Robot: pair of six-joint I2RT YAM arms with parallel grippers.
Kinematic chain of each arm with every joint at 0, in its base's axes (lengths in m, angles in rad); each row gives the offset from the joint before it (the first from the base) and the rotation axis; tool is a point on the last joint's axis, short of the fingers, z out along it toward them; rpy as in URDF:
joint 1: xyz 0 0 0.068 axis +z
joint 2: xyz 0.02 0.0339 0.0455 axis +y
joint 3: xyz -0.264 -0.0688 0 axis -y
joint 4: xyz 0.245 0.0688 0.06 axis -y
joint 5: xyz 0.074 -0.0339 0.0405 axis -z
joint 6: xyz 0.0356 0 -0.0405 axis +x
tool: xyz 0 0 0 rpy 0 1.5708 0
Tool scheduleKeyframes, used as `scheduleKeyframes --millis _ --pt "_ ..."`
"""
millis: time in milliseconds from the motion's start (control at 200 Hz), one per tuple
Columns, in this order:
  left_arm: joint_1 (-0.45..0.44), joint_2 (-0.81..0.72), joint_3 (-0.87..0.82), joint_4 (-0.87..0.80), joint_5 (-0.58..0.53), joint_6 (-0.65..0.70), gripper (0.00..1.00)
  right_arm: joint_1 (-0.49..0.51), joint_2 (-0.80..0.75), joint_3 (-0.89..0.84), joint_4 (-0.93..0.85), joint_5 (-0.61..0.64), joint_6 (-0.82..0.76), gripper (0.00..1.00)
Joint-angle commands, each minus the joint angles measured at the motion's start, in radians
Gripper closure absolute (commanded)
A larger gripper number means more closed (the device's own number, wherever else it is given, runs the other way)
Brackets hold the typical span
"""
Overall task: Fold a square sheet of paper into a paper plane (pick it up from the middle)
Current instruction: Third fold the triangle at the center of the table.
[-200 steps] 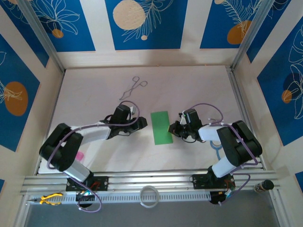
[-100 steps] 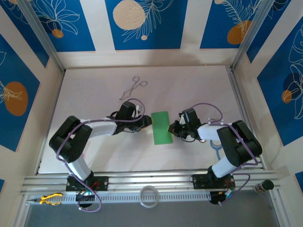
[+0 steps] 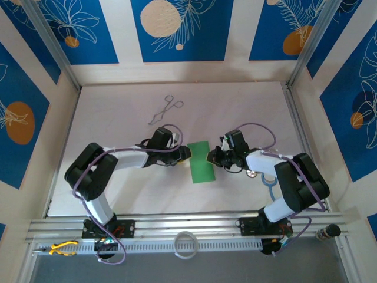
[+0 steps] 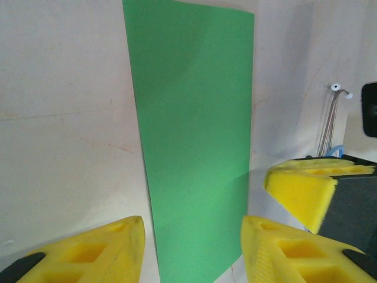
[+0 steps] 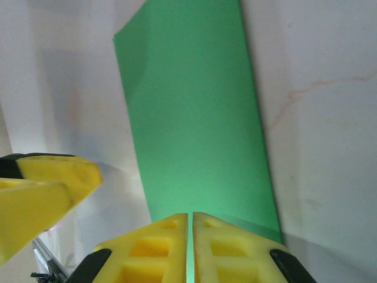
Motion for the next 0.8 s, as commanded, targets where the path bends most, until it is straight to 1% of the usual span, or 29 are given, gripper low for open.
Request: scheduleKeyframes --millis 0,145,290,420,575,700,795 --pt "-0.011 0.019 0.032 -0.016 0.026 0.008 0.53 -0.002 0.028 0.013 -0.038 -0.027 -0.020 0.89" --pt "-0.014 0.026 0.037 -0.019 0.029 0.006 0.53 -0.005 0.098 0.004 -0.047 -0.027 -0.007 0.89" --pt "-0.017 0.028 0.040 -0.026 0.028 0.005 0.52 -0.006 0.134 -0.015 -0.051 -0.011 0.015 0.90" --pt "-0.024 0.007 0.058 -0.105 -0.027 0.045 0.51 -0.004 0.159 -0.005 -0.077 -0.015 0.037 0.90" --pt "-0.028 0.025 0.067 -0.106 -0.009 0.040 0.52 0.000 0.154 -0.008 -0.070 -0.005 0.065 0.90" --pt "-0.041 0.026 0.071 -0.122 -0.043 0.036 0.54 0.000 0.151 -0.004 -0.076 -0.007 0.072 0.91" --pt "-0.041 0.043 0.069 -0.111 -0.040 0.021 0.55 0.002 0.148 -0.006 -0.078 -0.005 0.073 0.91"
